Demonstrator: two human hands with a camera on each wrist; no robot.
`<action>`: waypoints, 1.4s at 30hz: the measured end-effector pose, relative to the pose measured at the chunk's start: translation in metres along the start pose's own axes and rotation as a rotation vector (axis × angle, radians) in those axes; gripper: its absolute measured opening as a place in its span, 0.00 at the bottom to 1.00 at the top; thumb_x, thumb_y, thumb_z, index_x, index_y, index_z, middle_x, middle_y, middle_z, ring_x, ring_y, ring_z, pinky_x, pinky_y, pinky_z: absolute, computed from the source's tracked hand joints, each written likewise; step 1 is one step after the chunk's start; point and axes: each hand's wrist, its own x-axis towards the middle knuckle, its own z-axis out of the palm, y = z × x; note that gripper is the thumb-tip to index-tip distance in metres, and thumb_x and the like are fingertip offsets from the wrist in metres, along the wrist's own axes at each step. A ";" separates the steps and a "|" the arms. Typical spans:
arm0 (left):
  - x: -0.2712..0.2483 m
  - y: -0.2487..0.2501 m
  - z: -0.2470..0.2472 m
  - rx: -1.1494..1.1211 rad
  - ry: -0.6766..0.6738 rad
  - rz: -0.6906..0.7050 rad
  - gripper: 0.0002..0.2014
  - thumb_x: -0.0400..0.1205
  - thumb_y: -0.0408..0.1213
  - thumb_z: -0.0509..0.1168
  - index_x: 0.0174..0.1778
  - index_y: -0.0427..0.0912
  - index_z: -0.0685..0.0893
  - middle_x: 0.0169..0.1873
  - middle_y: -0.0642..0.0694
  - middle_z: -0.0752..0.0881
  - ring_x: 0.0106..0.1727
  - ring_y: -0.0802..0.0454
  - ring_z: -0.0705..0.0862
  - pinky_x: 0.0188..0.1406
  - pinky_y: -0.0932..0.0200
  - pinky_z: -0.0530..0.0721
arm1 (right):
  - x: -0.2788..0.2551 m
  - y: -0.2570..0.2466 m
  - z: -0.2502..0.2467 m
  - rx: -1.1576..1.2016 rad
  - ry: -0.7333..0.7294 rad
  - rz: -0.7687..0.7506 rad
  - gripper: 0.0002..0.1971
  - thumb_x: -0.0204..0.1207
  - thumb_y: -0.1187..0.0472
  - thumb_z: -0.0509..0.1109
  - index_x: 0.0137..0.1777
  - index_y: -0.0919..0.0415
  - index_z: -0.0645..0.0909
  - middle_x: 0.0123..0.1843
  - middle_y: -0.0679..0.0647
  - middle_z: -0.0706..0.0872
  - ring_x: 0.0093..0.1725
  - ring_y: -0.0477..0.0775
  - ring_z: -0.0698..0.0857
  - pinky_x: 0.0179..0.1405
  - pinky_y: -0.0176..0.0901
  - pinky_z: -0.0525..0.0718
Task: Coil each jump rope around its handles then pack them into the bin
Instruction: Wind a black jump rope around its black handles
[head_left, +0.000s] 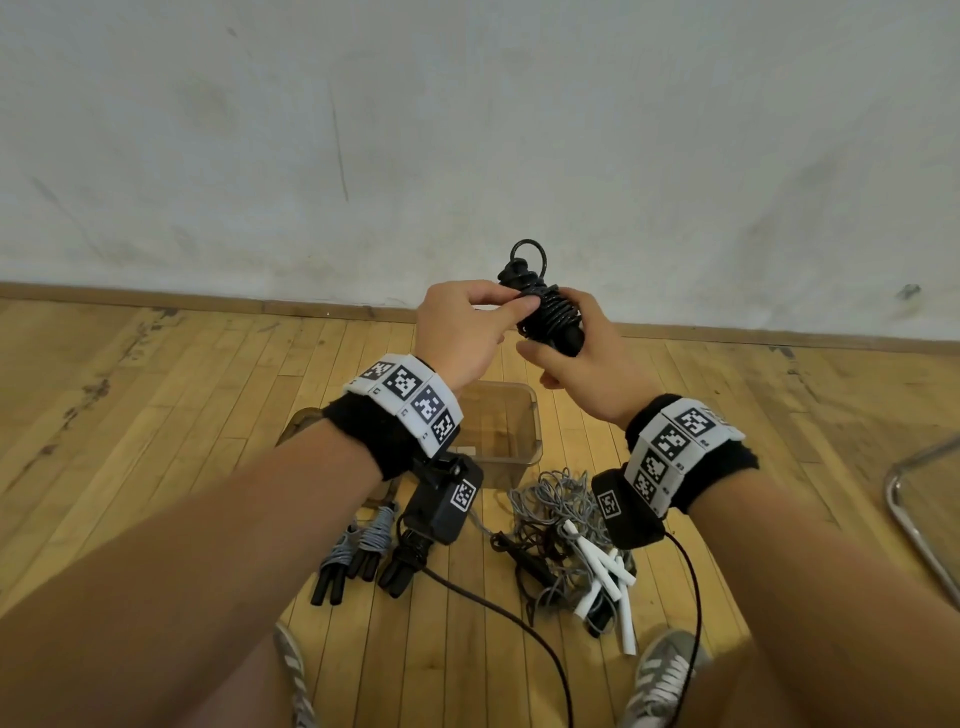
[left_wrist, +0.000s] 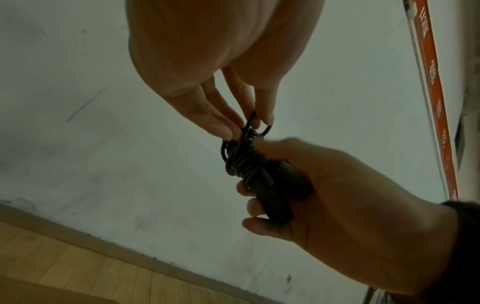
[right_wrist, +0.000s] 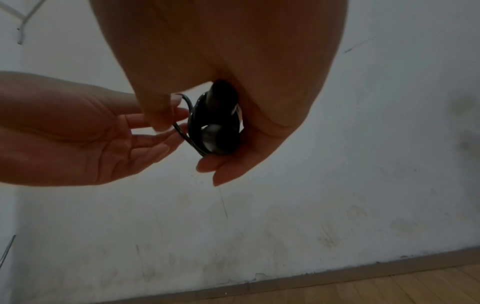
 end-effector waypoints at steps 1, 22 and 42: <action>0.001 -0.001 -0.001 0.005 0.010 0.000 0.04 0.76 0.46 0.81 0.38 0.58 0.93 0.39 0.57 0.93 0.47 0.52 0.92 0.53 0.43 0.92 | -0.001 -0.002 0.001 0.036 -0.007 0.013 0.29 0.84 0.50 0.71 0.81 0.50 0.64 0.57 0.54 0.85 0.42 0.53 0.89 0.45 0.52 0.93; -0.004 -0.003 0.007 0.044 0.052 0.062 0.03 0.76 0.42 0.81 0.41 0.48 0.95 0.35 0.53 0.93 0.37 0.55 0.93 0.46 0.48 0.94 | -0.004 -0.006 0.006 0.029 0.036 -0.023 0.23 0.85 0.46 0.68 0.72 0.50 0.63 0.53 0.56 0.88 0.44 0.59 0.90 0.39 0.51 0.90; -0.010 0.001 0.002 0.071 -0.179 0.173 0.10 0.85 0.28 0.70 0.56 0.44 0.93 0.54 0.54 0.83 0.46 0.56 0.92 0.41 0.64 0.90 | -0.012 -0.012 0.000 0.209 -0.006 0.031 0.13 0.89 0.44 0.59 0.64 0.50 0.71 0.56 0.62 0.88 0.41 0.68 0.92 0.31 0.51 0.80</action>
